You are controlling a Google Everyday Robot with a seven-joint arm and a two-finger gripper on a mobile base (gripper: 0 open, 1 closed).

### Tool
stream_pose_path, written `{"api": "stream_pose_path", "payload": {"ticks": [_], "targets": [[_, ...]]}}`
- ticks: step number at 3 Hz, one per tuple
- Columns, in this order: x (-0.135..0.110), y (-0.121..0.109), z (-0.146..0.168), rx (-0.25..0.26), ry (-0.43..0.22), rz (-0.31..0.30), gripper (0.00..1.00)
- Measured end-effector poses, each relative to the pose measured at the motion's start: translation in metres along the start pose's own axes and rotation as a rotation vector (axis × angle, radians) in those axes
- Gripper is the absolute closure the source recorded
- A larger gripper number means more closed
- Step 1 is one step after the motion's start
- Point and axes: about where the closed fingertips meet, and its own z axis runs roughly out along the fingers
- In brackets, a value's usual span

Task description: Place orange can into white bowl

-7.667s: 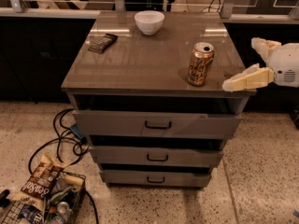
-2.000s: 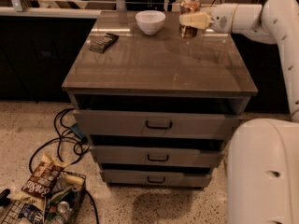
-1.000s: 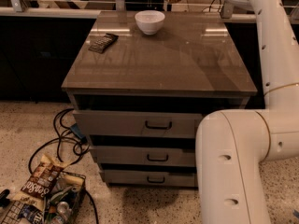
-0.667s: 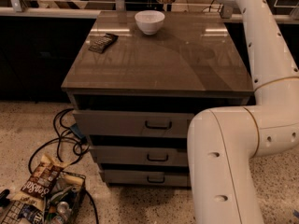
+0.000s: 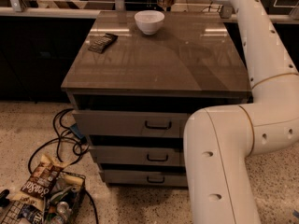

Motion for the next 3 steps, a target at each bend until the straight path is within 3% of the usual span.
{"api": "stream_pose_path", "payload": {"ticks": [1,3], "targets": [[0.026,-0.008,0.027,0.070,0.078,-0.007,1.00],[0.046,-0.018,0.057,0.120,0.056,0.030,1.00]]}}
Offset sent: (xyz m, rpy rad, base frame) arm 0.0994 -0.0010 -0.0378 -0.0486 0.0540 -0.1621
